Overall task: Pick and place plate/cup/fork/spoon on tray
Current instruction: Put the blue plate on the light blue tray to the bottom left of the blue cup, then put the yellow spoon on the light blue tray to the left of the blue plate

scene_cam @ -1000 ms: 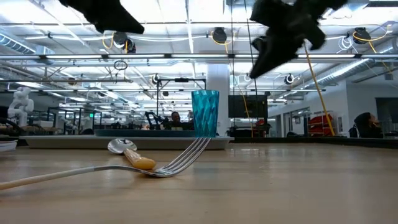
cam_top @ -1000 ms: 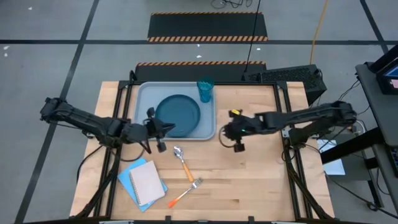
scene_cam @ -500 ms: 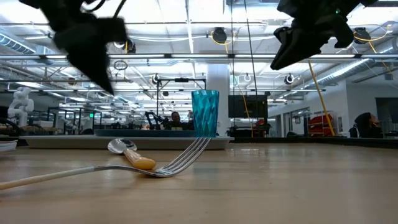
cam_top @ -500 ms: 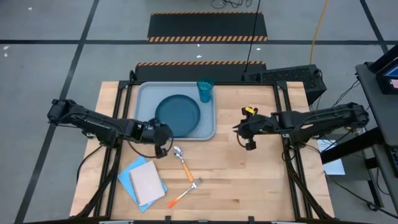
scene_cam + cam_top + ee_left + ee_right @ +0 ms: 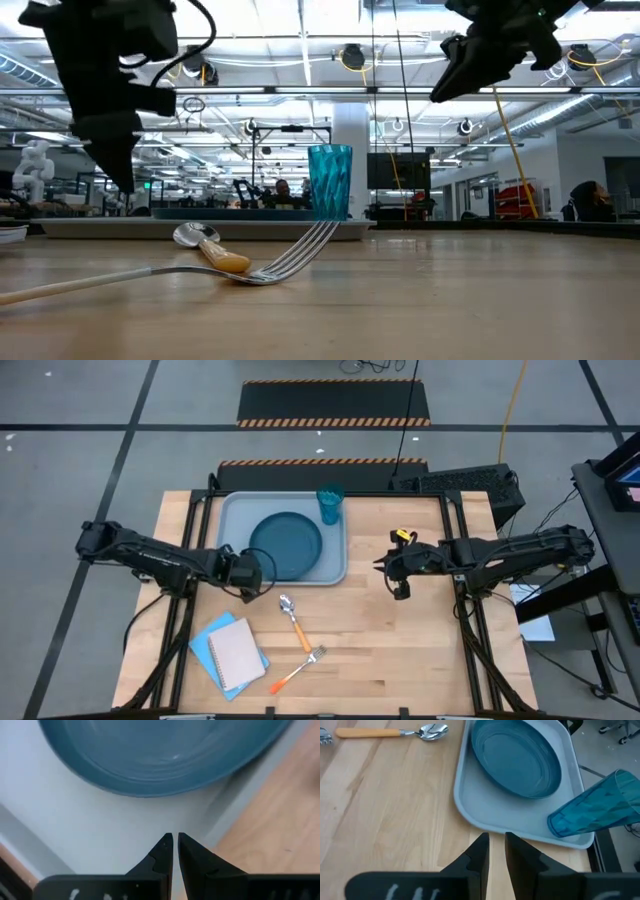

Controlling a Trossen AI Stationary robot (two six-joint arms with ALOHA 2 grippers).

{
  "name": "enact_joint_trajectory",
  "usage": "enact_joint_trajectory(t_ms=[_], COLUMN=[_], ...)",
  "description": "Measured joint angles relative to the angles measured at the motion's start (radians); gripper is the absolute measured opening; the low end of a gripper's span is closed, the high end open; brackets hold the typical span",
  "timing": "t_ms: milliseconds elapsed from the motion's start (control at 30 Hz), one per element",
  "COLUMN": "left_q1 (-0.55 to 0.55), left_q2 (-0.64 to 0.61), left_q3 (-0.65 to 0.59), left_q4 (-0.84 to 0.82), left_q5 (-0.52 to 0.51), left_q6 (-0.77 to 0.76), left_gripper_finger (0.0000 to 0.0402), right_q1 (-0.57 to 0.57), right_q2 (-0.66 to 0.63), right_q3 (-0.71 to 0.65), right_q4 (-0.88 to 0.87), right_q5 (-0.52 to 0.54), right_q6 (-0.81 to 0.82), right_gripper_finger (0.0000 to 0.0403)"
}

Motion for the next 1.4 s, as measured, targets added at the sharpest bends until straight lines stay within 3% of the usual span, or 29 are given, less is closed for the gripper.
enact_joint_trajectory(t_ms=[267, 467, 833, 1167, 1400], left_q1=[0.091, 0.152, 0.238, 0.260, 0.199], left_q2=[0.000, 0.000, 0.000, 0.000, -0.003], left_q3=[-0.072, -0.115, -0.195, -0.182, -0.038], left_q4=[0.203, 0.241, 0.459, 0.394, 0.212], left_q5=[0.041, 0.051, 0.052, 0.090, 0.142], left_q6=[0.153, 0.180, 0.298, 0.270, 0.189], left_gripper_finger=[0.0032, 0.0032, 0.0032, 0.0032, 0.0006], right_q1=[0.000, 0.000, 0.000, 0.000, 0.000], right_q2=[0.000, 0.000, 0.000, 0.000, 0.000], right_q3=[0.000, 0.000, 0.000, 0.000, 0.000], right_q4=[0.000, 0.001, 0.006, 0.006, 0.030], right_q5=[-0.003, -0.003, -0.004, -0.004, -0.004], right_q6=[-0.001, -0.002, -0.003, -0.017, -0.038], right_gripper_finger=[0.0054, 0.0054, 0.0054, 0.0054, 0.0054])
